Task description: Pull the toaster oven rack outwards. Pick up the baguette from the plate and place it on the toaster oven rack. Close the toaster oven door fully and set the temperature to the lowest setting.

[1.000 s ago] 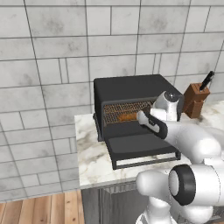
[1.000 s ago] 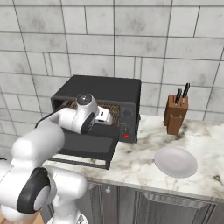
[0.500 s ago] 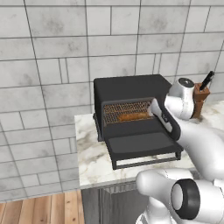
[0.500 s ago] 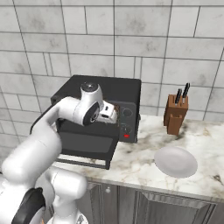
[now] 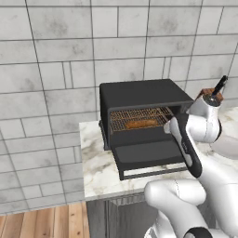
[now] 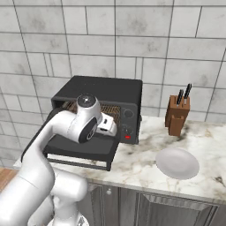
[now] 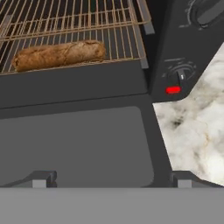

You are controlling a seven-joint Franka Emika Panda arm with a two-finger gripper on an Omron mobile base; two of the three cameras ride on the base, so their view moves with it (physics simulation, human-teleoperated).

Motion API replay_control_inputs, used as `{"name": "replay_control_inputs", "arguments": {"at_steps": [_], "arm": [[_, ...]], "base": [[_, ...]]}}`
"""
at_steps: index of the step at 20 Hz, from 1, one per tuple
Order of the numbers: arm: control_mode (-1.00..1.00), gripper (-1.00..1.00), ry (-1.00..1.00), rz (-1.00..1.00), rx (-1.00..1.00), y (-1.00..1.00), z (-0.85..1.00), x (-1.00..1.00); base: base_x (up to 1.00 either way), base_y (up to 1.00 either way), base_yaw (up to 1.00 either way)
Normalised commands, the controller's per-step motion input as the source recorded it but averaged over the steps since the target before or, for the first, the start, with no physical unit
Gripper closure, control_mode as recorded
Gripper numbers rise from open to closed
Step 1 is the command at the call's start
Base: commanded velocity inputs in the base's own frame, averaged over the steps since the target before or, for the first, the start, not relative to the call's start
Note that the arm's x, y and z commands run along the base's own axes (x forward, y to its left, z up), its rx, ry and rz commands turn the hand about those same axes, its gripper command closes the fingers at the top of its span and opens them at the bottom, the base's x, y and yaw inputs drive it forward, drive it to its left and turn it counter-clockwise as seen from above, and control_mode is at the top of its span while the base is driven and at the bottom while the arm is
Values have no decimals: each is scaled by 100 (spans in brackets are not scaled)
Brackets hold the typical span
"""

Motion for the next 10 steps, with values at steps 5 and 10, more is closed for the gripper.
{"name": "replay_control_inputs", "arguments": {"at_steps": [5,10], "arm": [[-100,-100,-1,15,0,-45,-14,-12],[-100,-100,0,27,0,-55,-6,0]], "base": [[0,0,0],[0,0,0]]}}
